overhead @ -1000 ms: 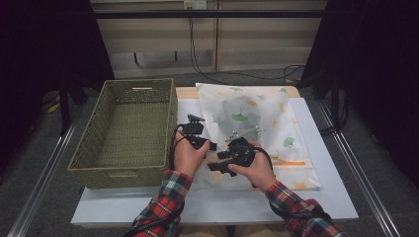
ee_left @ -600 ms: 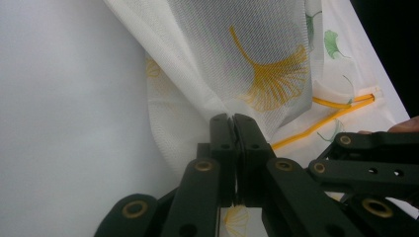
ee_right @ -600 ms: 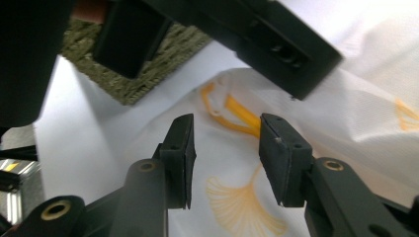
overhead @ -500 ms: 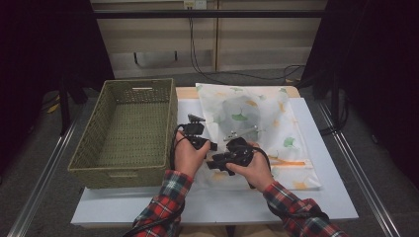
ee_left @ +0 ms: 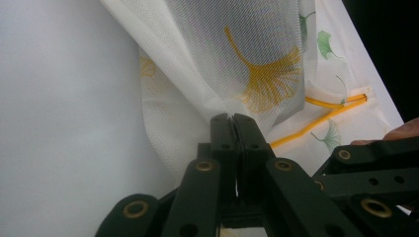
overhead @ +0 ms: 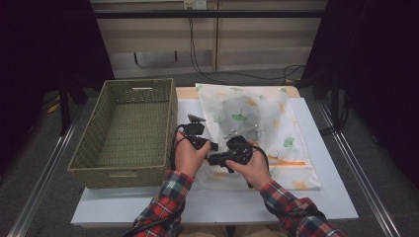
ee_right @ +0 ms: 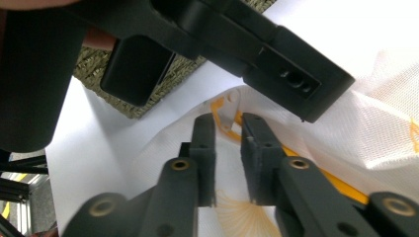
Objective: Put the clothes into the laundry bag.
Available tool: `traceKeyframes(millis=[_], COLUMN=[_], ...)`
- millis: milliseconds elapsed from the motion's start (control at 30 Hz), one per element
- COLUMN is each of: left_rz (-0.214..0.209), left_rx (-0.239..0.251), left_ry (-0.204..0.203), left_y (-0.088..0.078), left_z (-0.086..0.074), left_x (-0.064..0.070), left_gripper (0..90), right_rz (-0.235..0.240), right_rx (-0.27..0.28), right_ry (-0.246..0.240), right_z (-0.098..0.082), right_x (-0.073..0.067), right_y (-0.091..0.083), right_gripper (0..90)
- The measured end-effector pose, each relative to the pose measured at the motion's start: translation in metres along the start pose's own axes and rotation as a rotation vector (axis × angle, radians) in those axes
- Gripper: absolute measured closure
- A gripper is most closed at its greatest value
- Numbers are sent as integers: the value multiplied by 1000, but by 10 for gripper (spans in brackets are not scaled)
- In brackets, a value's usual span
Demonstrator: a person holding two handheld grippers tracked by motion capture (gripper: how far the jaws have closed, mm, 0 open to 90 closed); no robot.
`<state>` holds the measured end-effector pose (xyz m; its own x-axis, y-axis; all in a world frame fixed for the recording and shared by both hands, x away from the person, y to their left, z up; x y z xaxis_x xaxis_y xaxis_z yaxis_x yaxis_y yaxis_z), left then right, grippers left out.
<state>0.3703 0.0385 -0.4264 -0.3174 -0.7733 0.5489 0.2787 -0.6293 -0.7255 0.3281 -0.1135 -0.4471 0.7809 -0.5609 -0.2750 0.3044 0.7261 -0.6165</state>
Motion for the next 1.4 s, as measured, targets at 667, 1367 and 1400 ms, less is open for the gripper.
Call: traceKeyframes(millis=[667,1367,1400], left_rz=[-14,-7,-5], left_rx=[-13,-5,-1], left_ry=[-3,-11,-18], left_y=[0,1,0], left_z=[0,-1,-1], left_x=[-2,-1,-1], left_gripper=[886,883,880], right_rz=[1,-18,-13], right_rx=[-26,-29,-36], right_ry=[-24,11,10], right_z=[0,3,3], right_x=[-3,-2,-2], right_y=[3,6,6], right_gripper=[900,900,900])
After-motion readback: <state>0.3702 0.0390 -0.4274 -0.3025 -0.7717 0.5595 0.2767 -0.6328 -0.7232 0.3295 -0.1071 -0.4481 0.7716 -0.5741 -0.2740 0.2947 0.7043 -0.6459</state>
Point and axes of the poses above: each handheld gripper's, and its own axes: y roughly forward along the jaws, z roughly out of its top, x roughly to its right, the point moved 1 cm from there along y, roughly forward along the jaws, and after that the axes turned 8 degrees about -y, right-handed, at the moved point
